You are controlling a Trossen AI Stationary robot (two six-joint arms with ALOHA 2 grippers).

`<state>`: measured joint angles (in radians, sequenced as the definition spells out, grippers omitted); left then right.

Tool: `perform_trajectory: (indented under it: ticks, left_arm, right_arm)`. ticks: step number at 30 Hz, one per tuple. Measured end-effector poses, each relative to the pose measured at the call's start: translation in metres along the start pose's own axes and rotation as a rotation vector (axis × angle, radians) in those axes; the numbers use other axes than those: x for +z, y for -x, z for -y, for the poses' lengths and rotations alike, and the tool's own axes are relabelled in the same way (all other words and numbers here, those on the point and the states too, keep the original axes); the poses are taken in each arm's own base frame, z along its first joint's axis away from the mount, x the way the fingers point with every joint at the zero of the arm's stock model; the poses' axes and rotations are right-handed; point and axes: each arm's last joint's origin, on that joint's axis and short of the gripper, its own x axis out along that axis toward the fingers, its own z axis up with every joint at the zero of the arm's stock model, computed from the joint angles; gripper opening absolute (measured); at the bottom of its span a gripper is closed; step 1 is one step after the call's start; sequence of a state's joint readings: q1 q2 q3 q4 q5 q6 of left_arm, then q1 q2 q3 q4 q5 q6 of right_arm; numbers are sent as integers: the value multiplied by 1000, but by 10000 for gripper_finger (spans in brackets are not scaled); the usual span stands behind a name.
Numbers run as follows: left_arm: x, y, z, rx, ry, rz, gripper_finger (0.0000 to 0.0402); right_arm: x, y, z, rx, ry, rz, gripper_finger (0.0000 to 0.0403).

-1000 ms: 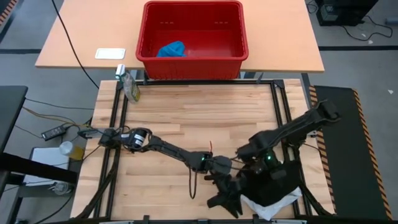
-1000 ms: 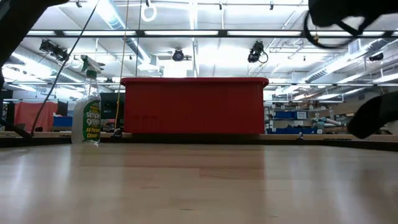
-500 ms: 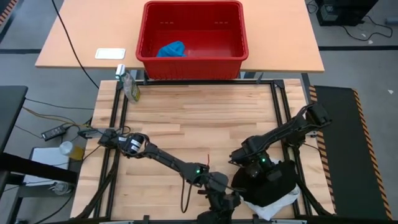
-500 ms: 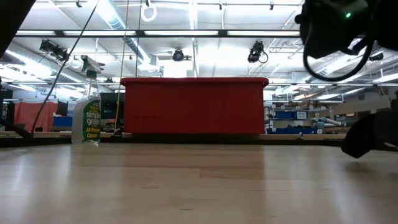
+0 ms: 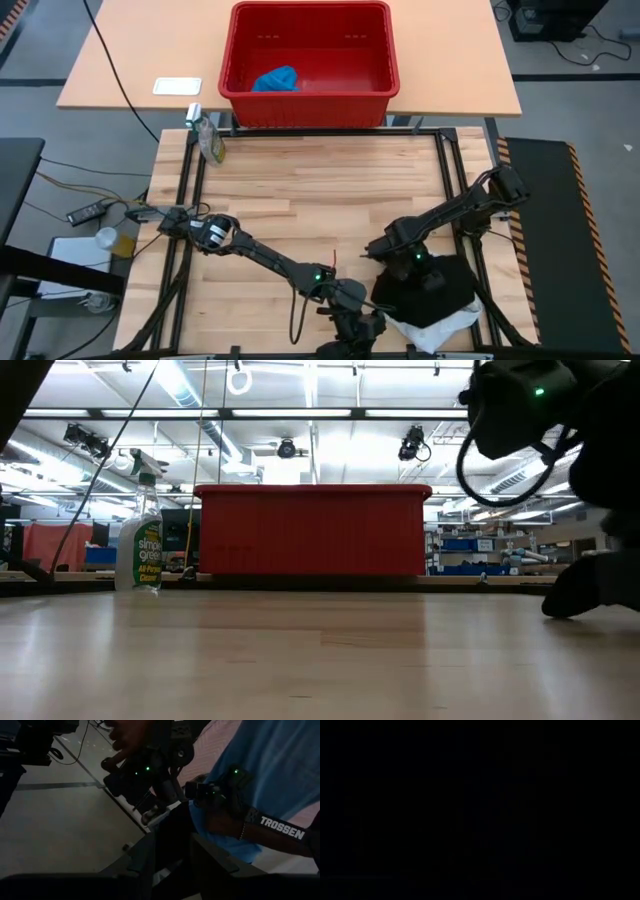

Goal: Fold laundry
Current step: Stack the folded black shirt on top of the folded white polo shirt

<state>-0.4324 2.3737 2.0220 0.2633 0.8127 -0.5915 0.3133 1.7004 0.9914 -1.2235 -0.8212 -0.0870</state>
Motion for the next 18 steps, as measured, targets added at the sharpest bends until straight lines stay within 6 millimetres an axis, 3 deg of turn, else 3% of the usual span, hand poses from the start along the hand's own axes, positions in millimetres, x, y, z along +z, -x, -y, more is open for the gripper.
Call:
perform_trajectory:
  ticks: [8, 13, 18]
  left_arm:
    - [-1, 0, 0, -14, 13, -15, 123]
    - [1, 4, -2, -20, 23, -22, 123]
    - [6, 11, 9, 57, -25, -67, 123]
  right_arm:
    - [-15, 47, -17, 47, -214, -56, 300]
    - [-21, 79, -35, 36, -179, 101, 315]
    - [-25, 97, -43, -38, -74, 313, 313]
